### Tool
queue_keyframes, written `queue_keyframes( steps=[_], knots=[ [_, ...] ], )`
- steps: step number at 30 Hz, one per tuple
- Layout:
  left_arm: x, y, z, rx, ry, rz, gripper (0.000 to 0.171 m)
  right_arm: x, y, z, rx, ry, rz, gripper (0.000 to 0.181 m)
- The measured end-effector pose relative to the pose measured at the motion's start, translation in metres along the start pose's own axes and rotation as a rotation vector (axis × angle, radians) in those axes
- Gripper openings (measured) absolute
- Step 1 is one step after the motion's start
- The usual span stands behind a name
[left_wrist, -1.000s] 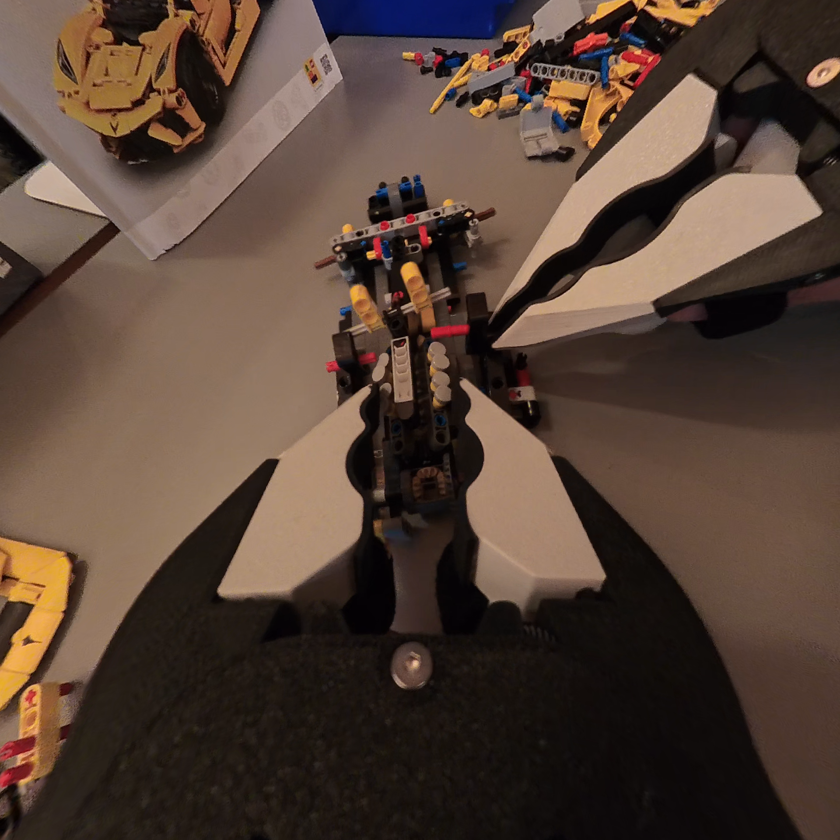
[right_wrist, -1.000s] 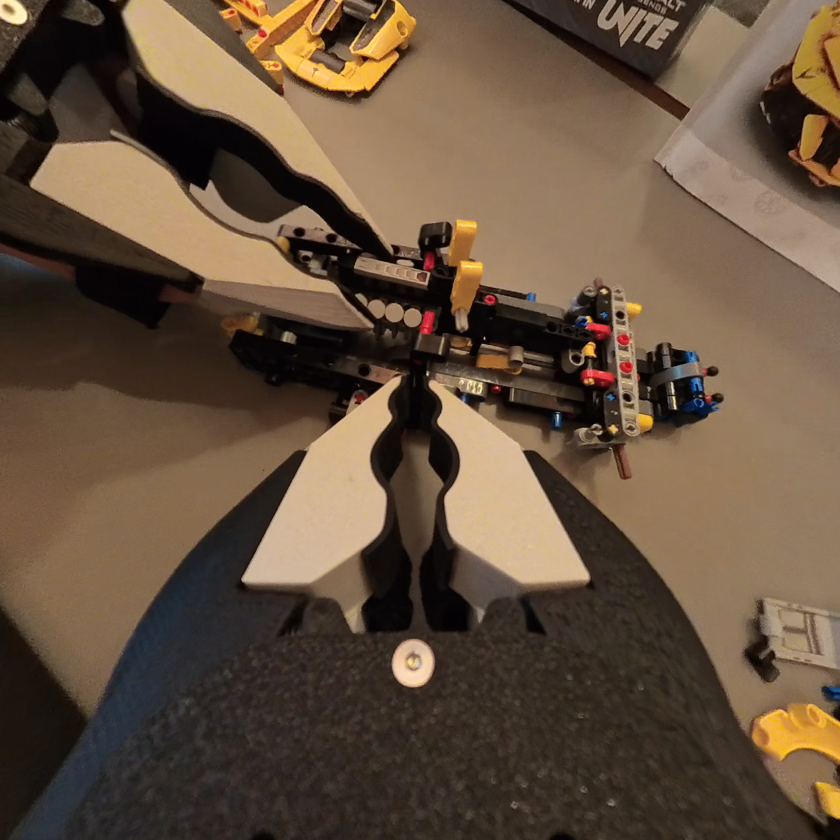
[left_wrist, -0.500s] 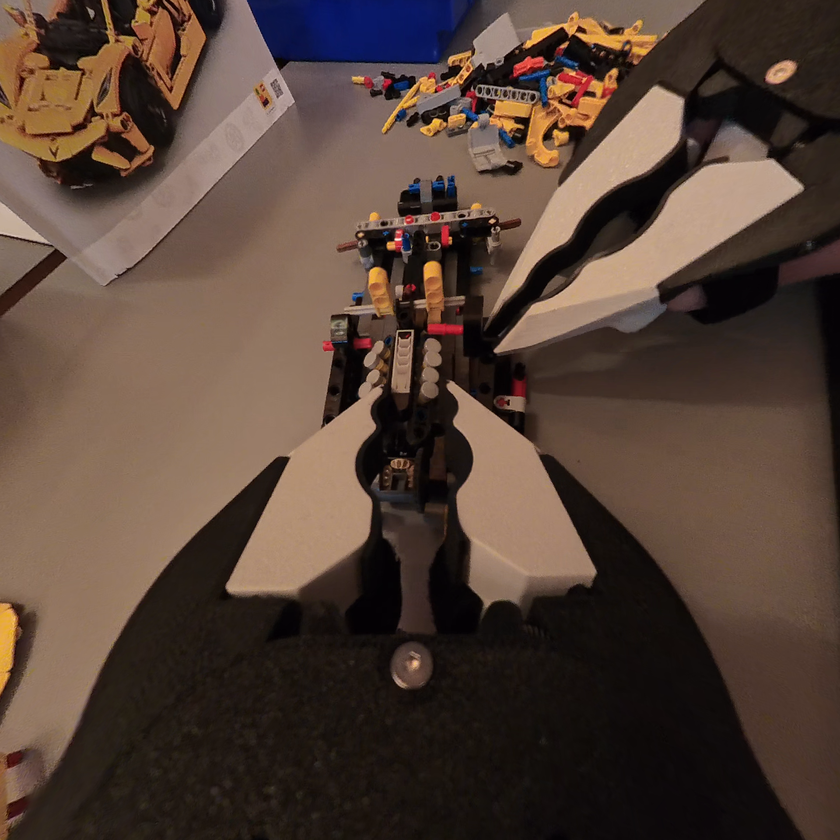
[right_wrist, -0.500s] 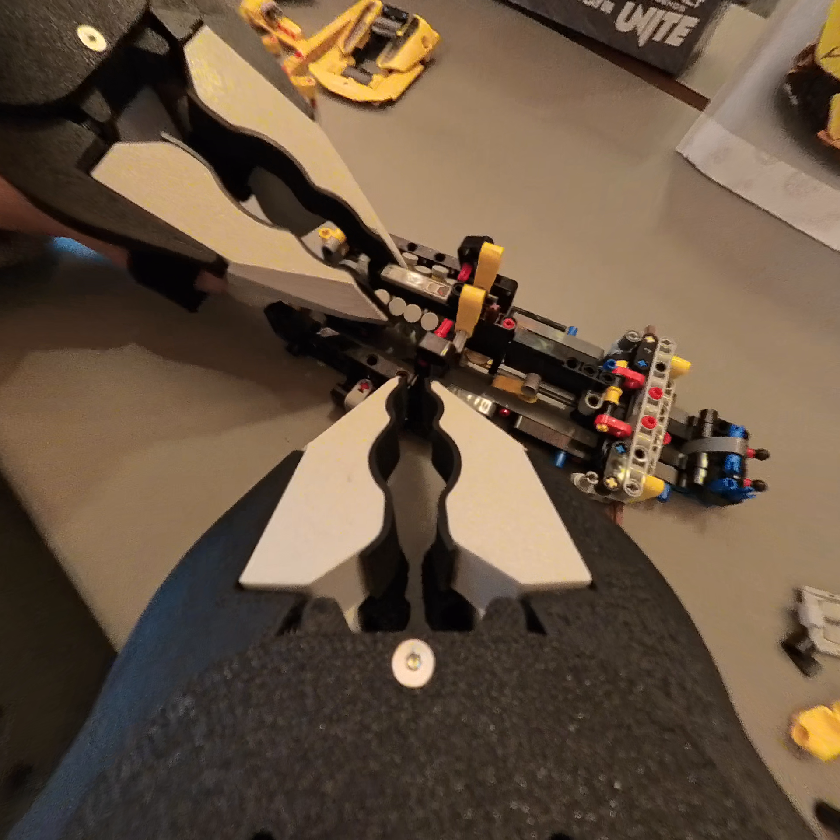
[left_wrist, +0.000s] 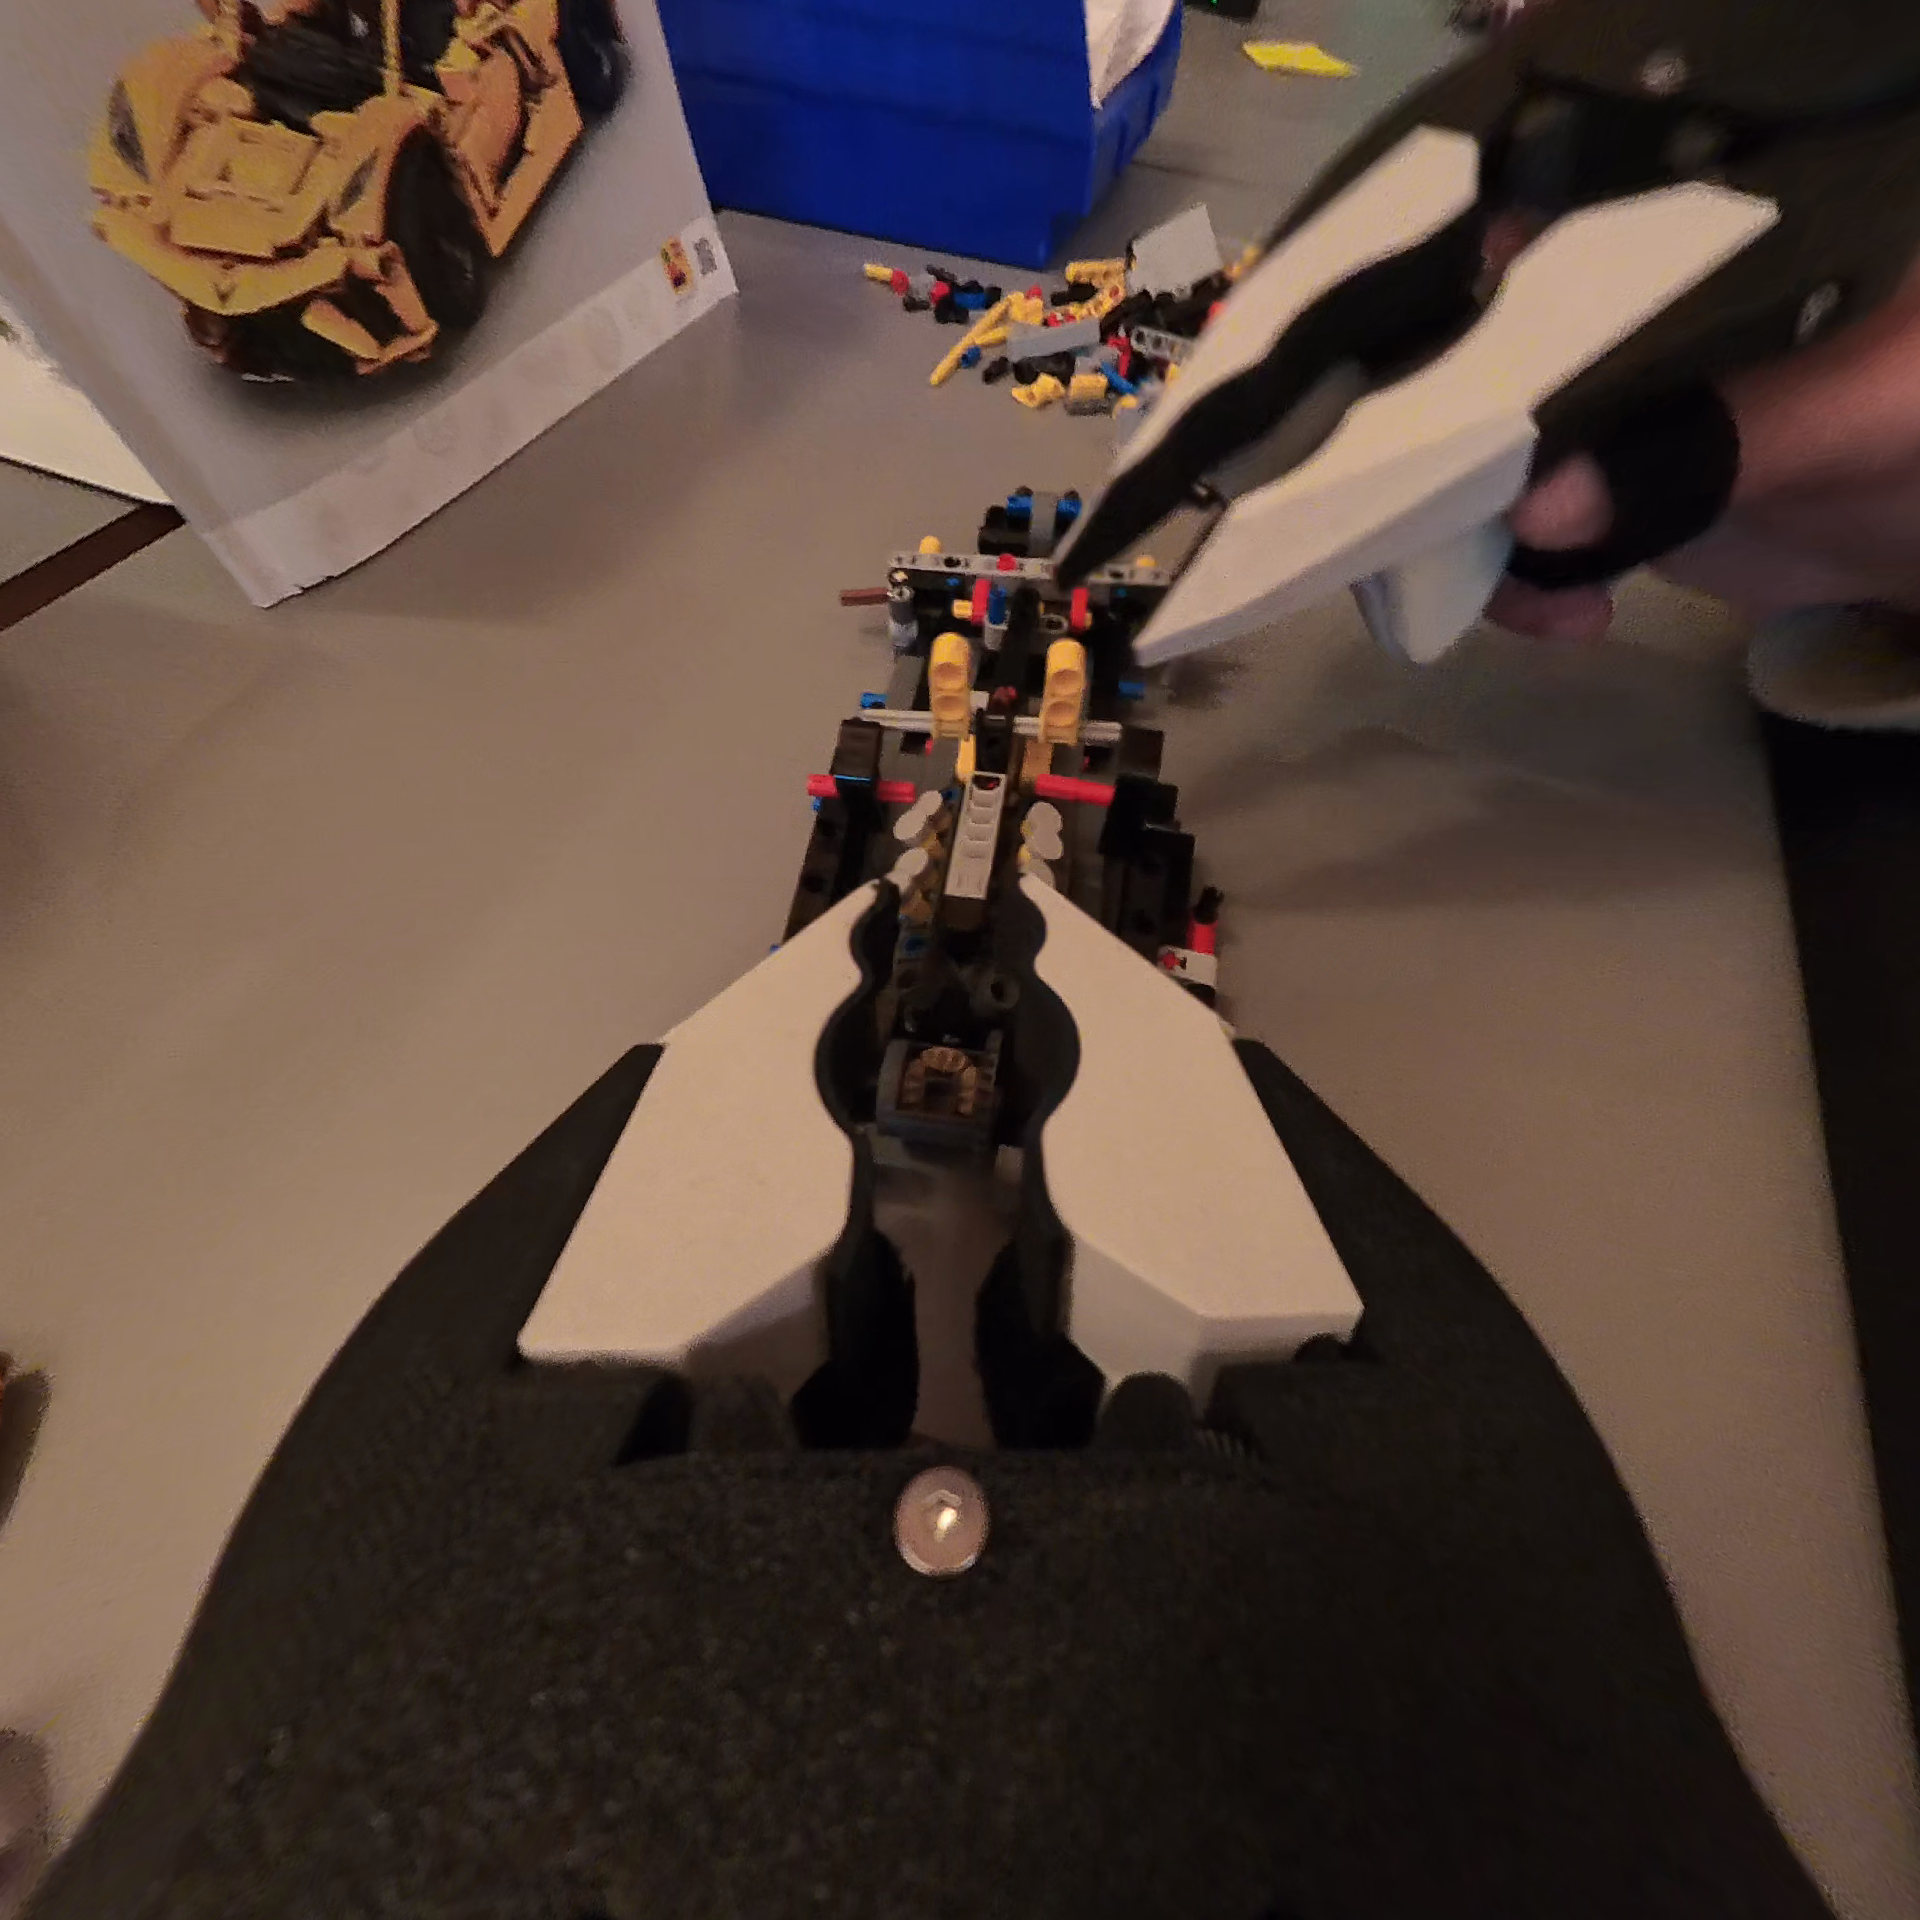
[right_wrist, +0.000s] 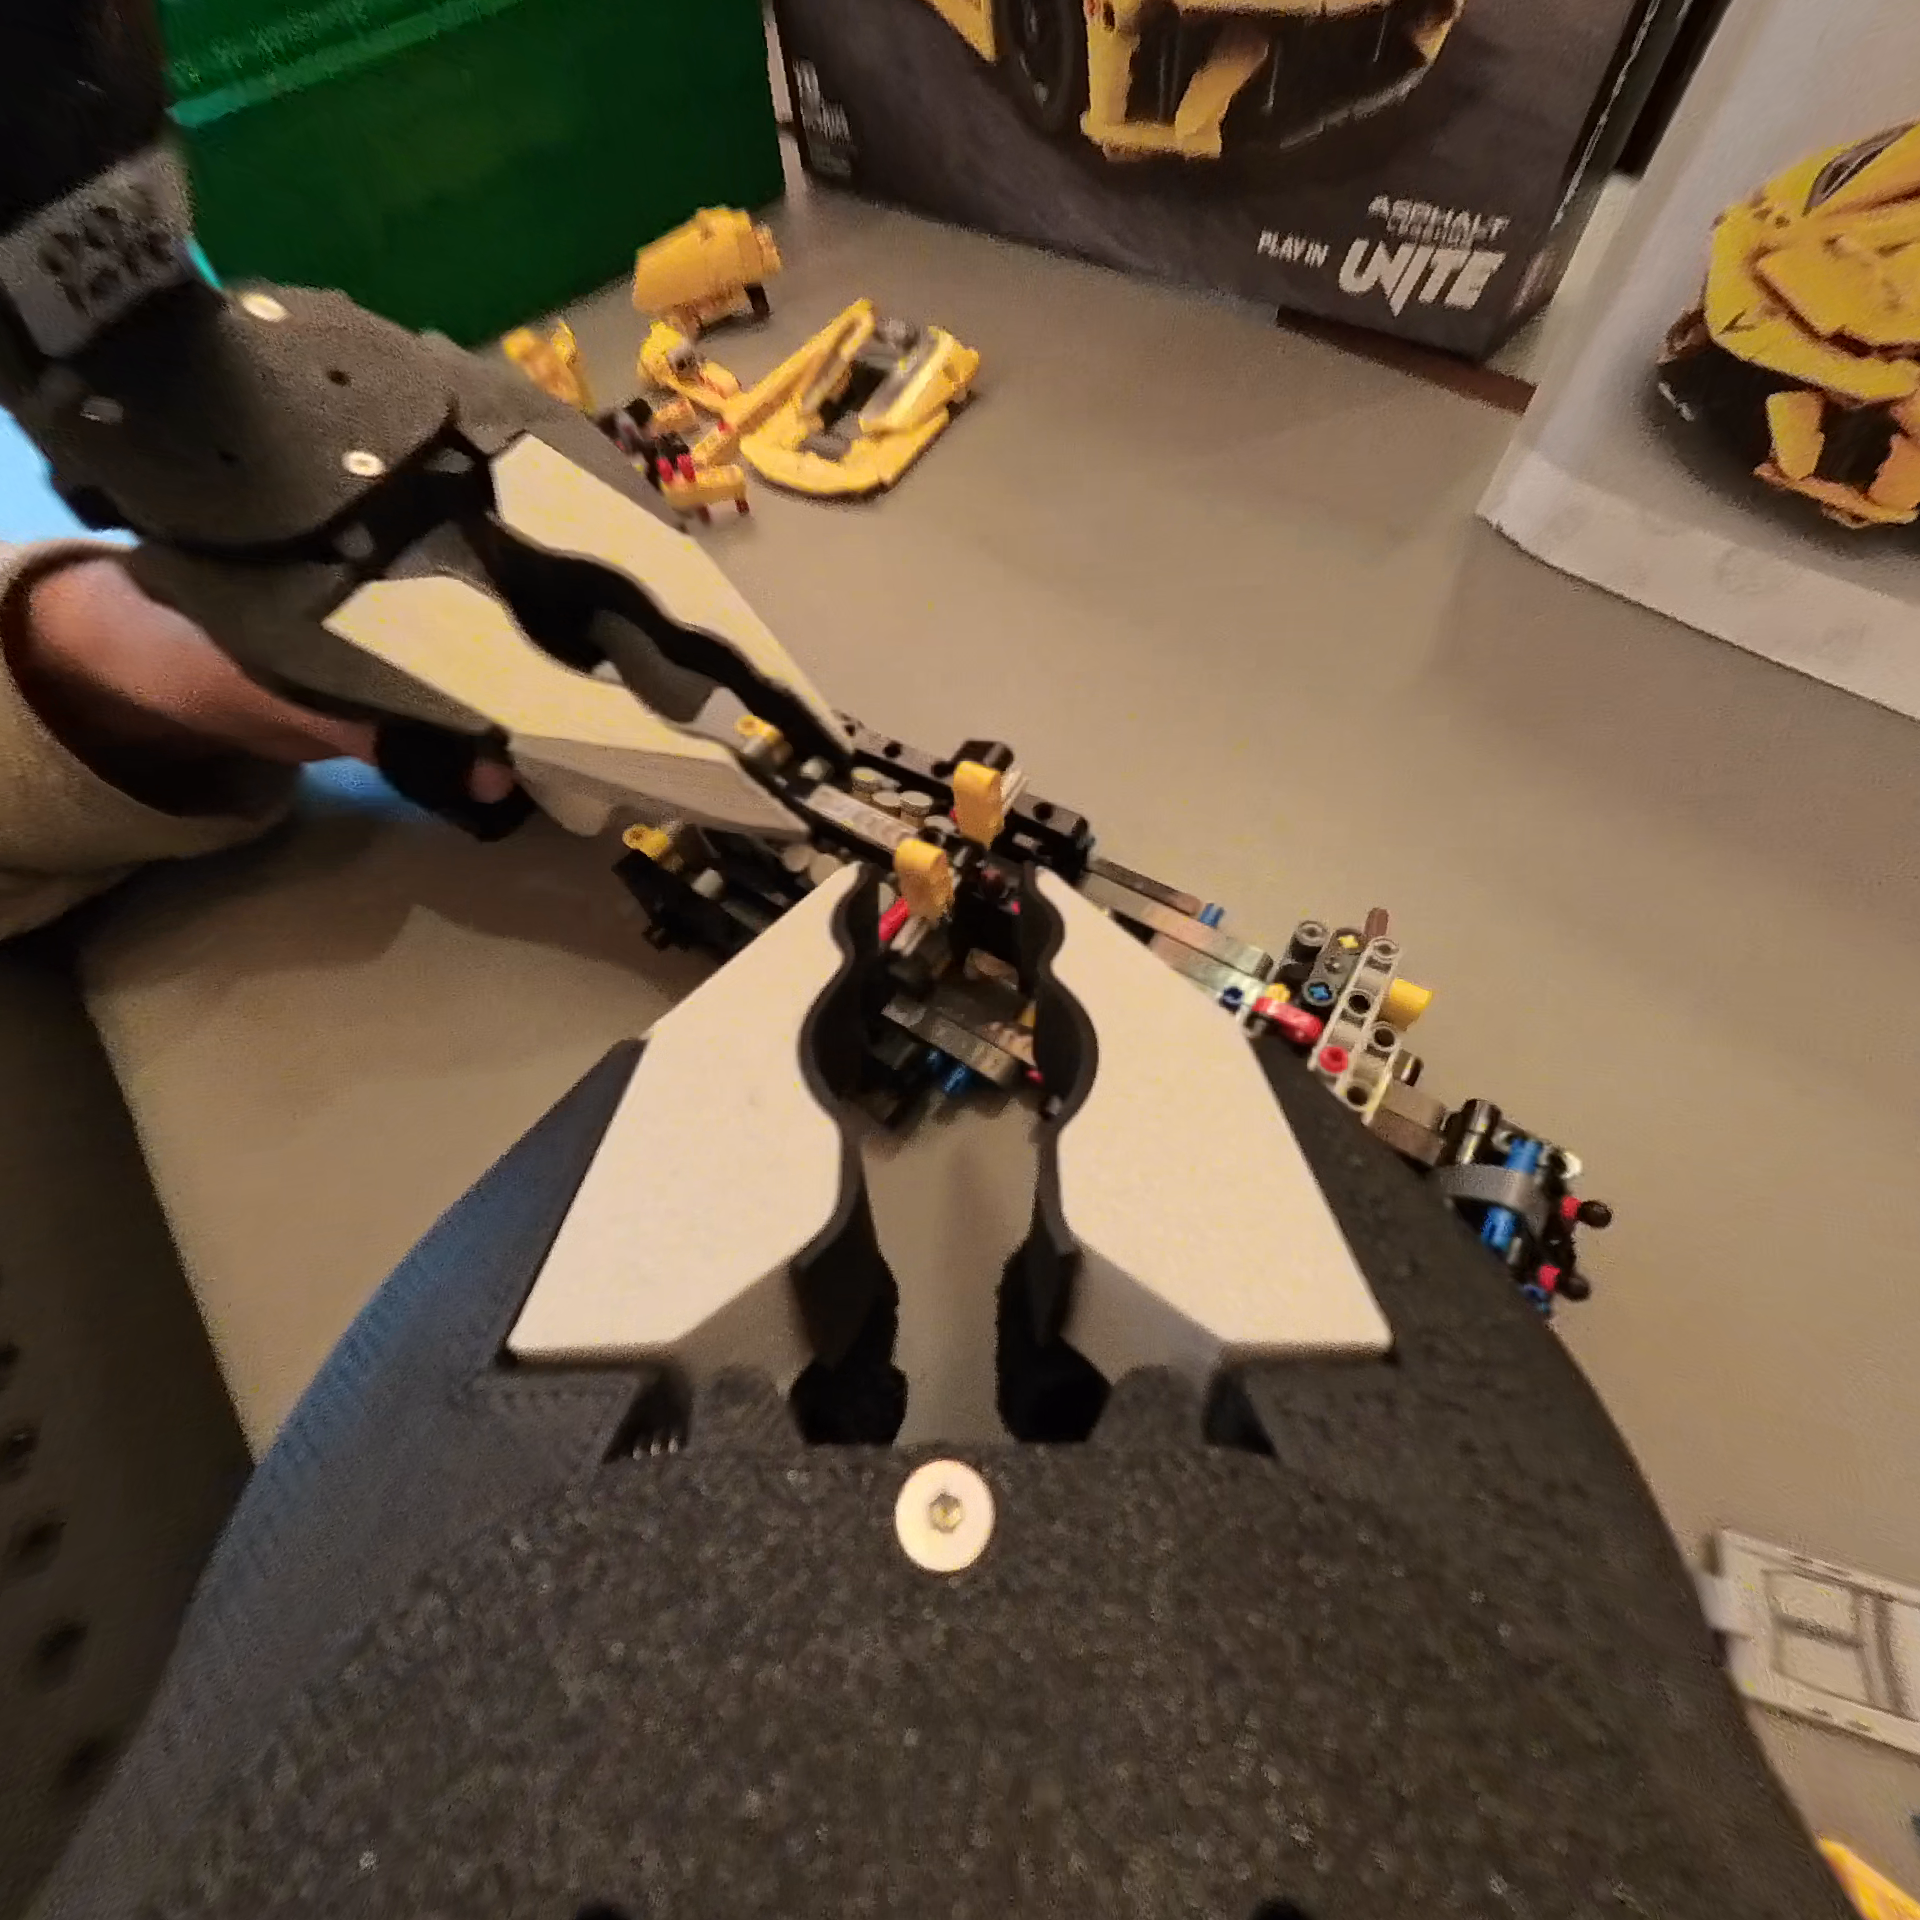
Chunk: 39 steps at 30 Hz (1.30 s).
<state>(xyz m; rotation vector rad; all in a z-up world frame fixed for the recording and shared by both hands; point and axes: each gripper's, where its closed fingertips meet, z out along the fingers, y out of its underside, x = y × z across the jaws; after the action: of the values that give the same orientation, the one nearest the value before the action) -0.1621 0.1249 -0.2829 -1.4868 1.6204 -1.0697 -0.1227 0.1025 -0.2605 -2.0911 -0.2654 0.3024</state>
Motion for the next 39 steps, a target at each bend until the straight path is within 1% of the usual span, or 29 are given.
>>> queue_keyframes(
  steps=[2, 4, 5, 7, 8, 10, 13, 15, 17, 19, 21, 22, 25, 26, 28, 29, 31, 32, 33, 35, 37, 39],
  knots=[
    [0.003, 0.0, 0.002, -0.002, -0.002, 0.027, 0.02, 0.0, 0.006, 0.009, -0.108, -0.019, -0.031, 0.026],
    [0.004, 0.0, 0.003, -0.004, -0.005, 0.033, 0.019, 0.0, 0.009, 0.018, -0.149, -0.022, -0.051, 0.023],
    [0.003, 0.0, 0.003, -0.007, -0.013, 0.032, 0.019, -0.005, 0.008, 0.021, -0.145, -0.054, -0.05, 0.021],
    [-0.002, 0.0, 0.004, -0.012, -0.04, 0.035, 0.017, -0.004, 0.007, 0.023, -0.144, -0.051, -0.012, 0.017],
    [-0.004, 0.001, 0.004, -0.016, -0.049, 0.029, 0.011, -0.004, 0.007, 0.023, -0.144, -0.061, 0.009, 0.015],
    [-0.006, 0.001, 0.005, -0.029, -0.051, 0.017, 0.011, -0.005, 0.008, 0.022, -0.116, -0.079, 0.043, 0.011],
    [-0.008, 0.001, 0.005, -0.054, -0.078, 0.033, 0.012, -0.007, 0.009, 0.02, -0.082, -0.15, 0.126, 0.01],
    [-0.006, 0.001, 0.005, -0.05, -0.072, 0.071, 0.011, -0.009, 0.008, 0.019, -0.044, -0.22, 0.141, 0.01],
    [-0.001, 0.002, 0.004, -0.042, -0.033, 0.047, 0.011, -0.011, 0.01, 0.016, -0.034, -0.28, 0.094, 0.01],
    [0.001, 0.002, 0.005, -0.042, 0.0, -0.013, 0.01, -0.011, 0.011, 0.015, -0.053, -0.293, -0.064, 0.009],
    [0.002, 0.002, 0.005, -0.032, 0.015, -0.015, 0.01, -0.011, 0.012, 0.014, -0.079, -0.283, -0.268, 0.009],
    [0.002, 0.001, 0.005, -0.025, 0.017, -0.008, 0.01, -0.013, 0.013, 0.014, -0.085, -0.283, -0.351, 0.013],
    [0.002, 0.001, 0.005, -0.02, 0.017, 0.013, 0.011, -0.009, 0.012, 0.012, -0.062, -0.258, -0.527, 0.013],
    [0.002, 0.001, 0.005, -0.019, 0.012, 0.027, 0.011, -0.008, 0.012, 0.012, -0.051, -0.262, -0.557, 0.013],
    [0.001, -0.003, 0.003, -0.006, -0.027, 0.074, 0.01, -0.01, 0.012, 0.013, -0.027, -0.282, -0.552, 0.013],
    [0.004, -0.009, 0.0, 0.026, -0.045, 0.115, 0.01, -0.011, 0.013, 0.015, -0.028, -0.293, -0.541, 0.011],
    [0.024, -0.026, -0.008, 0.104, -0.009, 0.181, 0.011, -0.013, 0.013, 0.015, -0.006, -0.322, -0.517, 0.01],
    [0.036, -0.03, -0.008, 0.11, 0.032, 0.187, 0.015, -0.012, 0.013, 0.015, 0.002, -0.332, -0.502, 0.011],
    [0.046, -0.029, -0.005, 0.084, 0.065, 0.189, 0.026, -0.011, 0.013, 0.014, 0.004, -0.343, -0.482, 0.014],
    [0.049, -0.023, 0.004, 0.013, 0.049, 0.231, 0.034, -0.009, 0.011, 0.01, 0.0, -0.376, -0.435, 0.022],
    [0.047, -0.02, 0.012, -0.011, 0.017, 0.278, 0.035, -0.011, 0.008, 0.003, 0.012, -0.435, -0.399, 0.028],
    [0.04, -0.016, 0.019, -0.041, -0.014, 0.295, 0.032, -0.011, 0.011, 0.002, 0.018, -0.445, -0.456, 0.029]
  ],
)
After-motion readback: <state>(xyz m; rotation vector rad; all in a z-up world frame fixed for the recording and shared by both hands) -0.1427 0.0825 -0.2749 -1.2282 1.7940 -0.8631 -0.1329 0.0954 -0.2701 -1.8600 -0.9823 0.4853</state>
